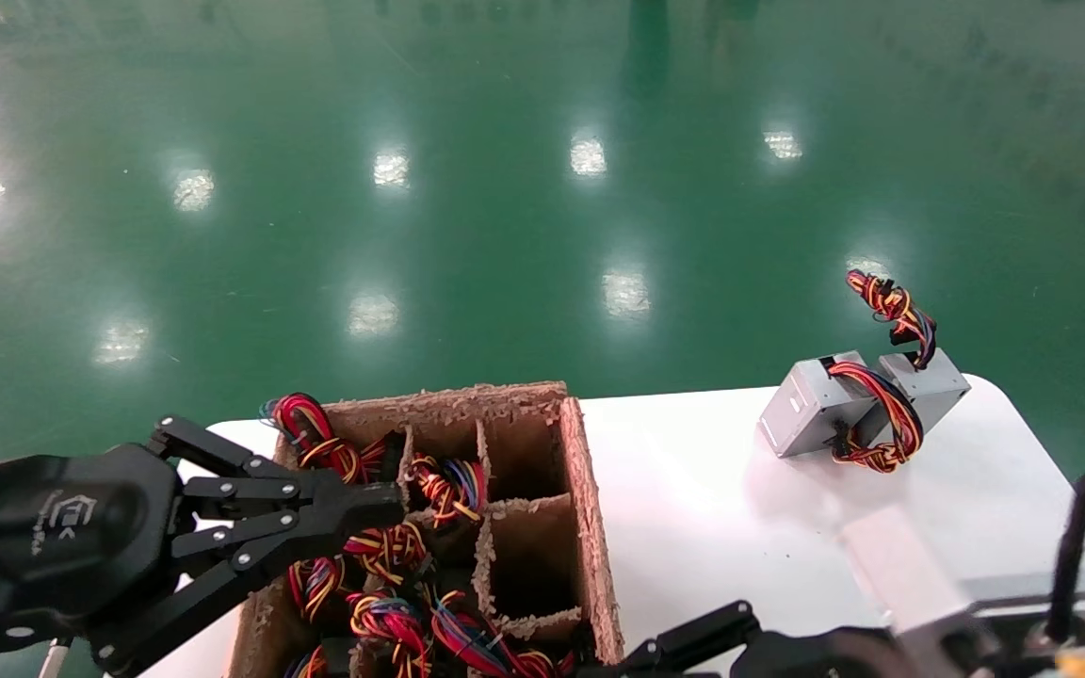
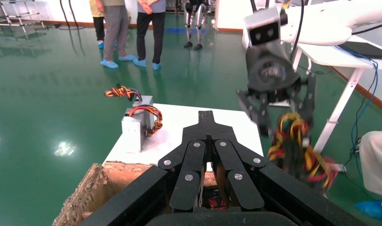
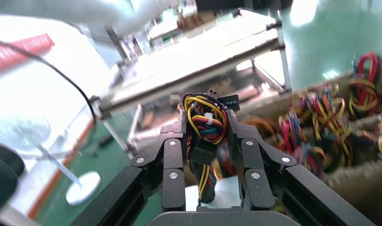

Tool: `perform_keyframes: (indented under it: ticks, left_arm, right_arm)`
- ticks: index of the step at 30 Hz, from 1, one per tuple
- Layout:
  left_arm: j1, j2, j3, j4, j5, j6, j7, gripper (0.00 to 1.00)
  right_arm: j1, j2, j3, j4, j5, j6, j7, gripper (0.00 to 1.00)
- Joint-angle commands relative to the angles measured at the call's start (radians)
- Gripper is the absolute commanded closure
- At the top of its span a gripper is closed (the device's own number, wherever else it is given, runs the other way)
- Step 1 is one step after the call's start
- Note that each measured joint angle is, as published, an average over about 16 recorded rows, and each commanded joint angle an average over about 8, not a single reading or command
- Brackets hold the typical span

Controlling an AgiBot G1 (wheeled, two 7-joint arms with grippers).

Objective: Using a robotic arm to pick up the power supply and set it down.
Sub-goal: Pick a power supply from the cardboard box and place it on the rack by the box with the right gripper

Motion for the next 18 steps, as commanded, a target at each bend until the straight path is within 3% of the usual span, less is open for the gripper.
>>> perform_keyframes:
  ticks: [1,18]
  left_arm:
    - [0.000,0.000,0.000,0.000,0.000,0.000,0.000,1.00]
    - [0.000,0.000,0.000,0.000,0.000,0.000,0.000,1.00]
  right_arm:
    - [0.001,0.002,-0.005,-0.008,0.040,-0.006,0.017,1.00]
    - [0.031,0.058,-0.038,-0.077,0.374,-0.012,0.082,1.00]
